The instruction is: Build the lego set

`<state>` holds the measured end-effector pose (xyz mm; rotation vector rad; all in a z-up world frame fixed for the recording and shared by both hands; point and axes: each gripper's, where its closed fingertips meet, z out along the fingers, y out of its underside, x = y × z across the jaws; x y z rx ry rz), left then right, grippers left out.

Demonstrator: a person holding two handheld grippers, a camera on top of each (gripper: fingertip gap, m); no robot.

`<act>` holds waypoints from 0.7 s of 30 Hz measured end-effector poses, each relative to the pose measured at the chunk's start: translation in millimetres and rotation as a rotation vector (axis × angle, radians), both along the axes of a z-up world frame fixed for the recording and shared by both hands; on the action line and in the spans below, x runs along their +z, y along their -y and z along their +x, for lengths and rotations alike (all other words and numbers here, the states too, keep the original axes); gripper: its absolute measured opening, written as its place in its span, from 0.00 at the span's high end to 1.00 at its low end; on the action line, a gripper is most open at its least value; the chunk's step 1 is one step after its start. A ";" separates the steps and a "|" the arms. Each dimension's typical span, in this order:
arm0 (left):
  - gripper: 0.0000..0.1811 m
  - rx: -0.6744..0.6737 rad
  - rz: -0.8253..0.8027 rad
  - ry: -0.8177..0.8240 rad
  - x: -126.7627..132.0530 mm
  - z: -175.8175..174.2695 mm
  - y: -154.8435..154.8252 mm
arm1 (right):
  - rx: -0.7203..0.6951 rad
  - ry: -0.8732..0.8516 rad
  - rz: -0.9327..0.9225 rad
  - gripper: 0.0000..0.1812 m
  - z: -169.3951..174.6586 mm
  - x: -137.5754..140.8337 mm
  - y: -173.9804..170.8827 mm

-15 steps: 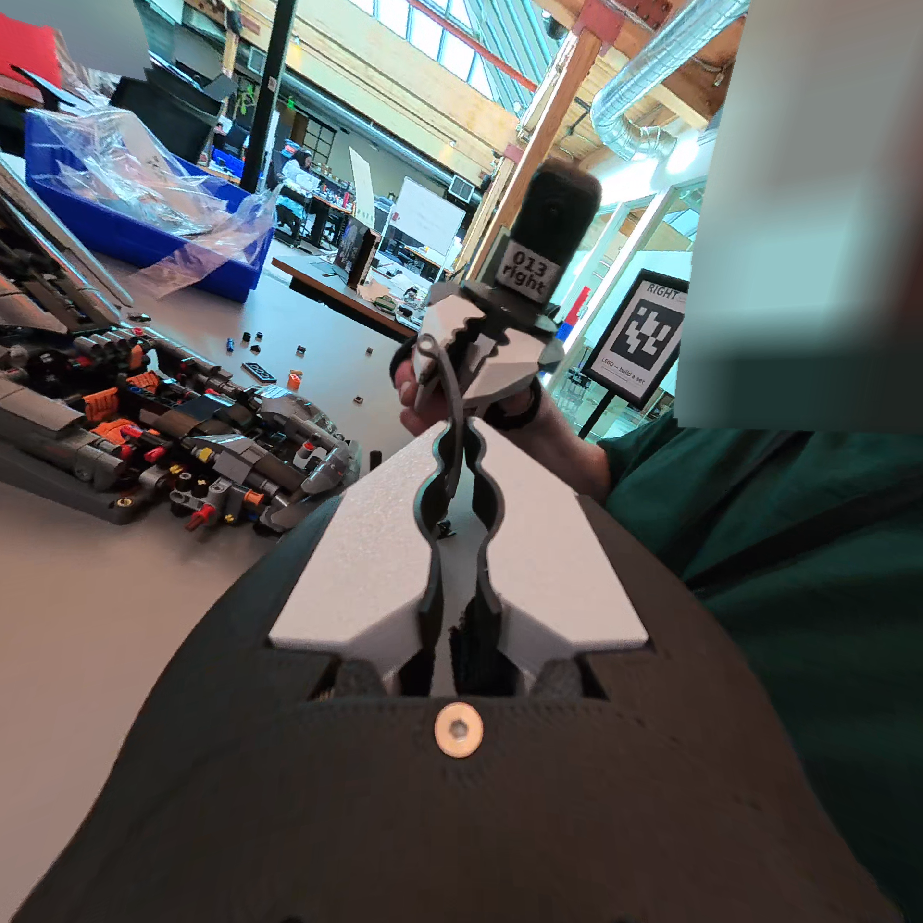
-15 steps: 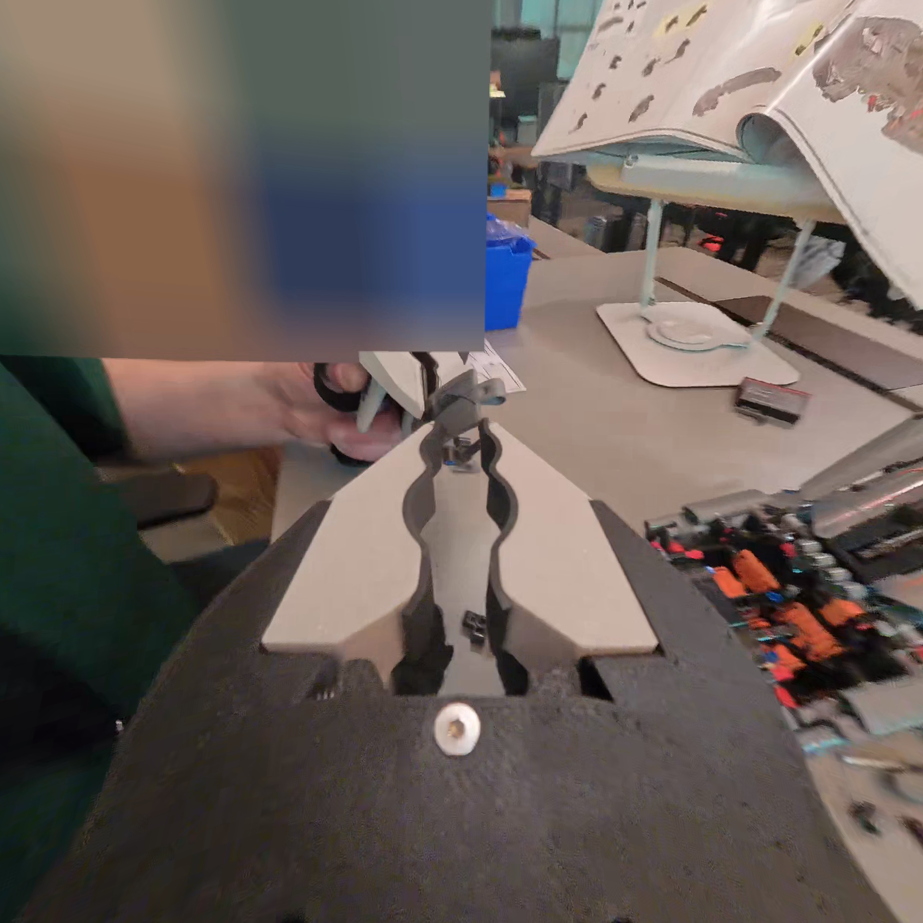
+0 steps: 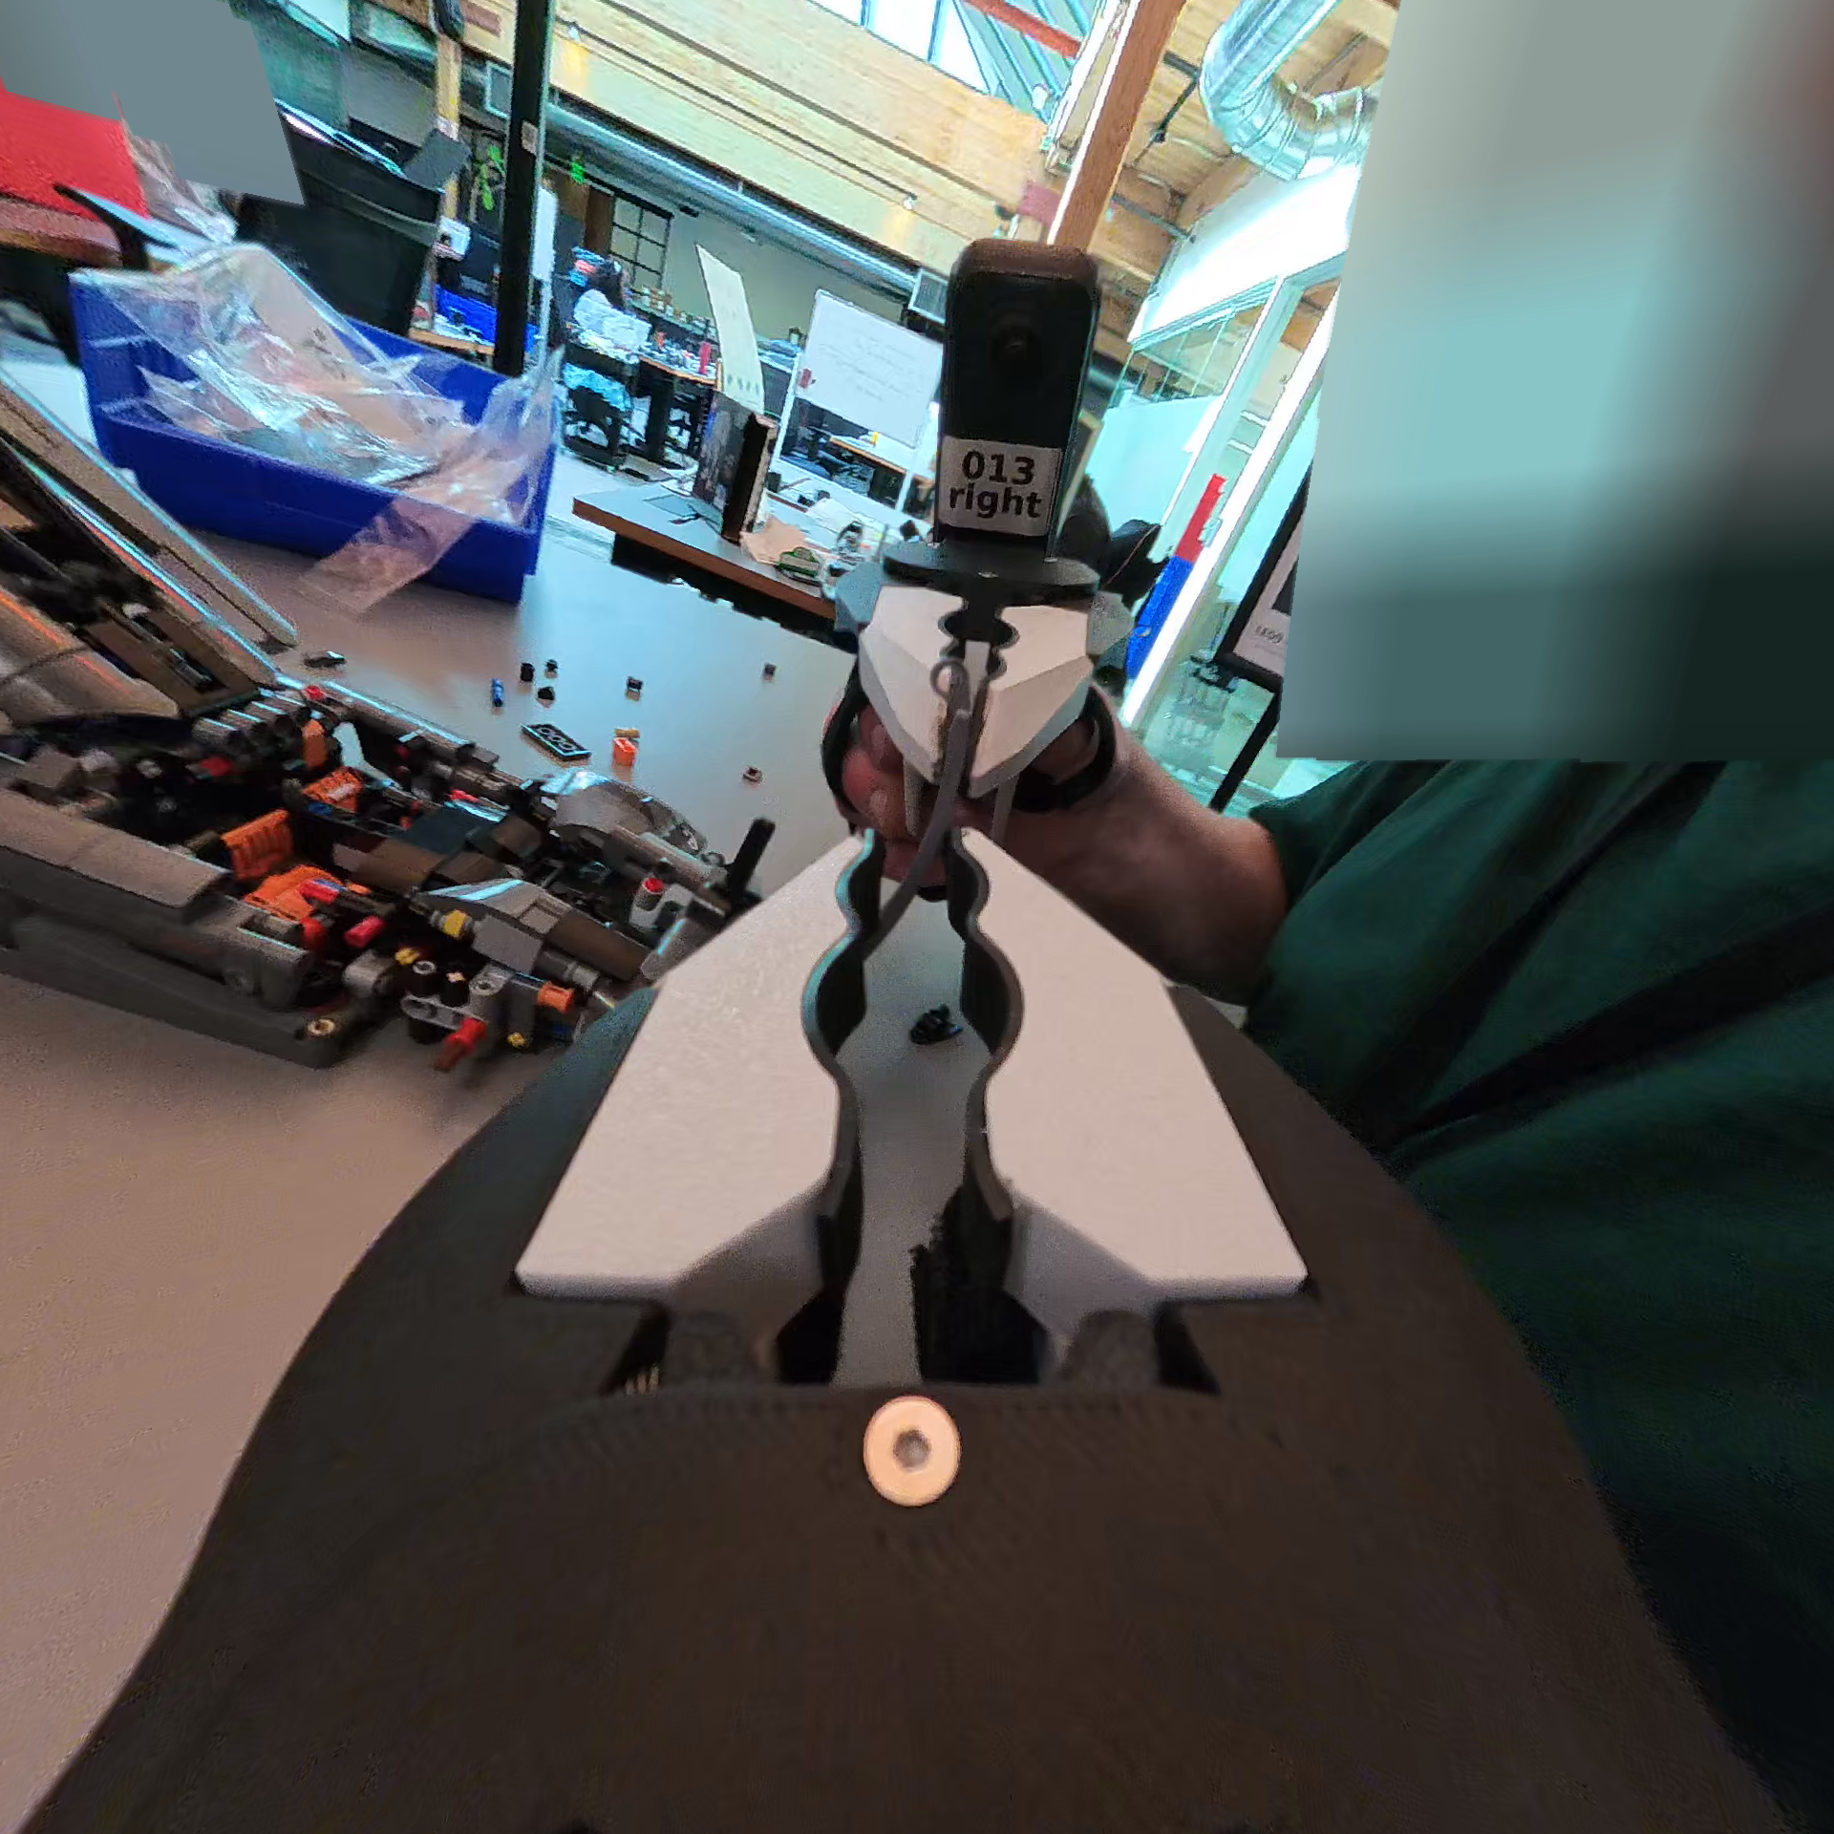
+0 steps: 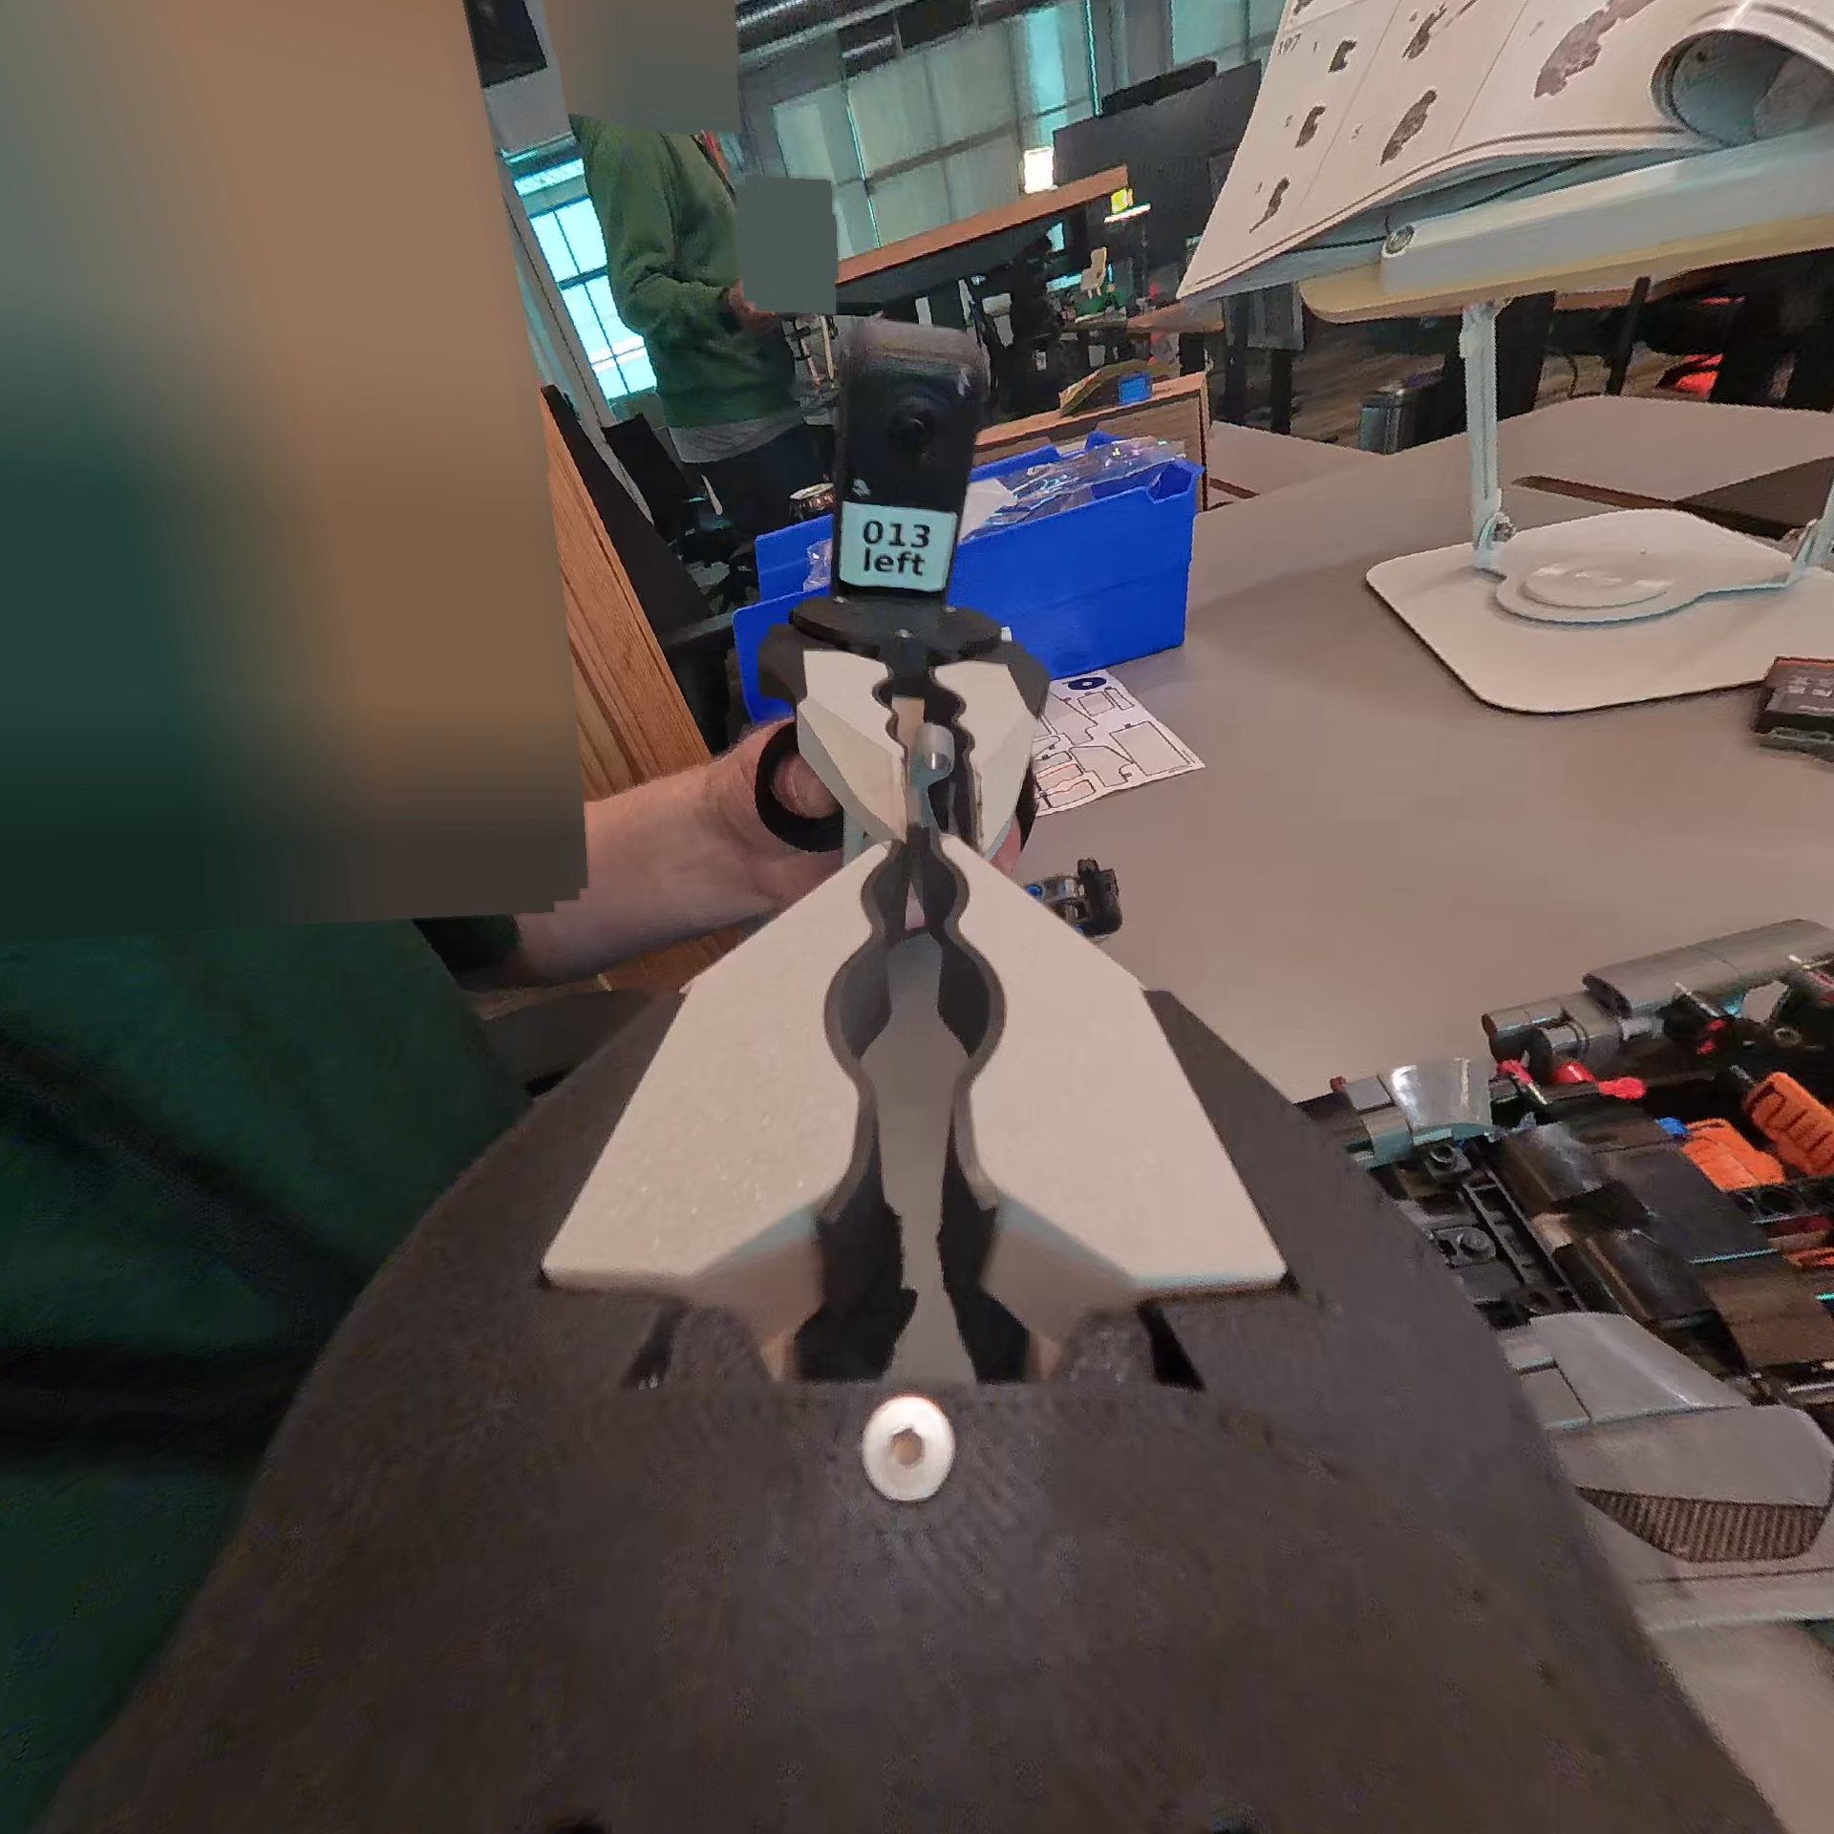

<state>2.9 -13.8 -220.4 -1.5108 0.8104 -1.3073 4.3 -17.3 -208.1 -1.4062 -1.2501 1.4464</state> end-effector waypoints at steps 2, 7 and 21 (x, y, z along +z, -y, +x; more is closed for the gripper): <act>0.92 0.006 0.036 -0.008 5.2 0.6 0.7 | 0.011 0.011 -0.018 1.00 -0.4 -1.9 0.0; 0.91 0.008 0.064 -0.034 11.1 0.9 1.1 | 0.013 0.053 -0.015 0.99 -2.6 -9.6 0.1; 1.00 0.114 -0.291 -0.097 -26.6 -8.4 -49.4 | -0.223 0.146 0.177 0.94 28.8 -8.2 -56.1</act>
